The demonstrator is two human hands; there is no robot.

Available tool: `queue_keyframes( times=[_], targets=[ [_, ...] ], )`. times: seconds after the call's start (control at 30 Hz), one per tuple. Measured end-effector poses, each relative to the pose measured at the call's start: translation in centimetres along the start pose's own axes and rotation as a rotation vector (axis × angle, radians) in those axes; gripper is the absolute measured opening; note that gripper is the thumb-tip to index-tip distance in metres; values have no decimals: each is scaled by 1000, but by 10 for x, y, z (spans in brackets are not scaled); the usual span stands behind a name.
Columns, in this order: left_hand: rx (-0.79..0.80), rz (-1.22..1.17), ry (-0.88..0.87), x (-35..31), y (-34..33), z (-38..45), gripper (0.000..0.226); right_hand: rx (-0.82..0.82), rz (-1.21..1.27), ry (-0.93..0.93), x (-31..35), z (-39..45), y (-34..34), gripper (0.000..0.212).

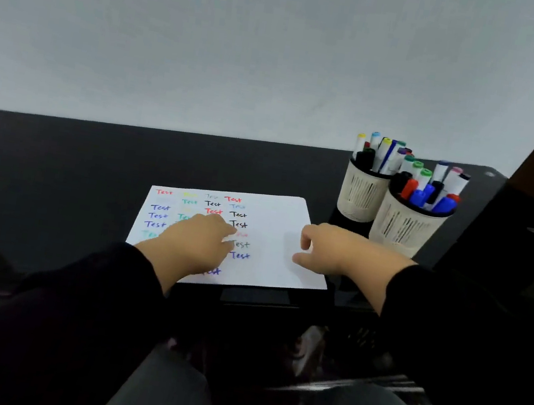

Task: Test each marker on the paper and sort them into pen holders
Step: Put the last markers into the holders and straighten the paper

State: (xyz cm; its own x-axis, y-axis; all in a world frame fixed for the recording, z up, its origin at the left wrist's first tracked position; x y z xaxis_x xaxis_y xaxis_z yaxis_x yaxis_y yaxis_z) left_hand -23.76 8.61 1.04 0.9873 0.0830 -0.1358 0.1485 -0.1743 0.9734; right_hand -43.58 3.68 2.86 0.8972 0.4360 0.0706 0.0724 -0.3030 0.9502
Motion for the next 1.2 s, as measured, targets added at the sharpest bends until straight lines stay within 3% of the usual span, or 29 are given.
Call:
queue_keyframes(
  times=[0.23, 0.4, 0.53, 0.67, 1.07, 1.2],
  targets=[
    [-56, 27, 362, 48, -8, 7, 61, -46, 110, -235, 5, 34, -15, 63],
    [-16, -119, 612, 61, -10, 15, 65, -22, 228, -328, 2, 47, -13, 42],
    [0, -160, 654, 64, -9, 20, 60, -15, 313, -375, 0, 51, -13, 24],
    [9, -193, 711, 68, -8, 25, 59, -18, 359, -408, 1, 54, -13, 23],
    [-52, -190, 647, 66, -11, 47, 61, 10, 466, -425, -10, 65, -11, 27],
    [-59, -222, 633, 65, -6, 55, 62, 48, 421, -437, -15, 69, -2, 18]
  ],
)
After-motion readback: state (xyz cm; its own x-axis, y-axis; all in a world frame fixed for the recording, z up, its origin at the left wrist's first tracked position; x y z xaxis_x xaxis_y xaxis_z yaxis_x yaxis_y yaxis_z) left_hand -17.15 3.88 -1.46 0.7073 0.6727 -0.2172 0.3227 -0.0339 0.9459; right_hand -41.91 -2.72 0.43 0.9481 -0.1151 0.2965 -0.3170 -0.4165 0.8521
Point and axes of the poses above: each hand's wrist, its own z-axis towards the middle knuckle, its own y-axis out of the back of the hand, x = y × z, the point moved 1 cm from there along z, towards the middle knuckle, and after that the axes turned 4 degrees about y, right-handed, at the moved point
